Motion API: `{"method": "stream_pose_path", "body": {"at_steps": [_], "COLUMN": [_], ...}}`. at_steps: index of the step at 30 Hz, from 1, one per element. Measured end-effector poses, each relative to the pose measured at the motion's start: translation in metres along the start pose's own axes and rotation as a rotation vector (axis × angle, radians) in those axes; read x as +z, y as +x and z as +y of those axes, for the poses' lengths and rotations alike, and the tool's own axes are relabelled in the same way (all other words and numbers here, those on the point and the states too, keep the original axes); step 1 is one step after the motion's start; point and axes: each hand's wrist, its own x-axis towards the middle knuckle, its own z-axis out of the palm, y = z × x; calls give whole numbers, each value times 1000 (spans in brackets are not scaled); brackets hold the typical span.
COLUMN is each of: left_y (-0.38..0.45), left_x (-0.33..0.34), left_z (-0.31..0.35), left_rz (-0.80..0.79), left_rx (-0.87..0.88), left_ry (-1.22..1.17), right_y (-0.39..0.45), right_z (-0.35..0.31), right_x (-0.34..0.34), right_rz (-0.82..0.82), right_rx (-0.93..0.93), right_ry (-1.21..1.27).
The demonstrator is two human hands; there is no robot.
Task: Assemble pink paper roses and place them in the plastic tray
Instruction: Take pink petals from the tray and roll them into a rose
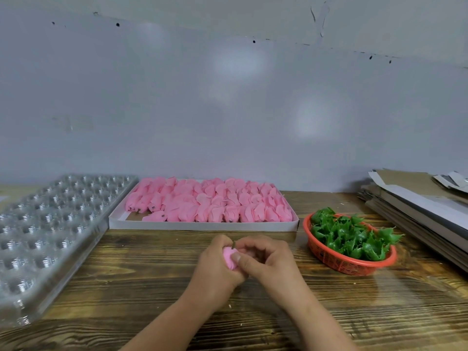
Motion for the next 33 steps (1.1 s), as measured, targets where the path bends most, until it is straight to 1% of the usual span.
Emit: {"method": "stream_pose_path", "body": {"at_steps": [3, 6, 8, 10, 13, 14, 16, 17, 19, 21, 24, 29, 33], "left_y": [0, -1, -1, -2, -3, -3, -4, -4, -3, -2, 0, 0, -1], "left_x": [1, 3, 4, 3, -1, -4, -8, -10, -10, -10, -10, -8, -5], "left_z": [-1, -2, -3, -1, 2, 4, 10, 11, 10, 9, 9, 9, 8], "left_rz": [-8, -4, -12, -53, -157, -174, -194, -229, -311, -281, -220, -212, -228], "left_rx": [15, 59, 58, 34, -11, 11, 111, 155, 189, 173, 126, 6, -121], "left_ry": [10, 37, 54, 70, 115, 143, 219, 221, 174, 156, 93, -23, -114], "right_y": [1, 2, 2, 2, 4, 4, 2, 1, -1, -1, 0, 0, 1], "right_z": [0, 2, 4, 6, 11, 12, 10, 9, 6, 5, 4, 4, 3], "right_x": [1, 4, 6, 6, 3, 1, 1, 2, 2, 0, -4, -5, -4], "right_rz": [-3, 25, 37, 41, 65, 56, 2, -37, -112, -142, -111, 14, 60], "right_rx": [-19, -3, 13, 14, -10, -34, -112, -163, -223, -216, -214, -197, -186], "right_ry": [-23, -62, -78, -124, -252, -310, -378, -379, -341, -297, -228, -222, -218]}}
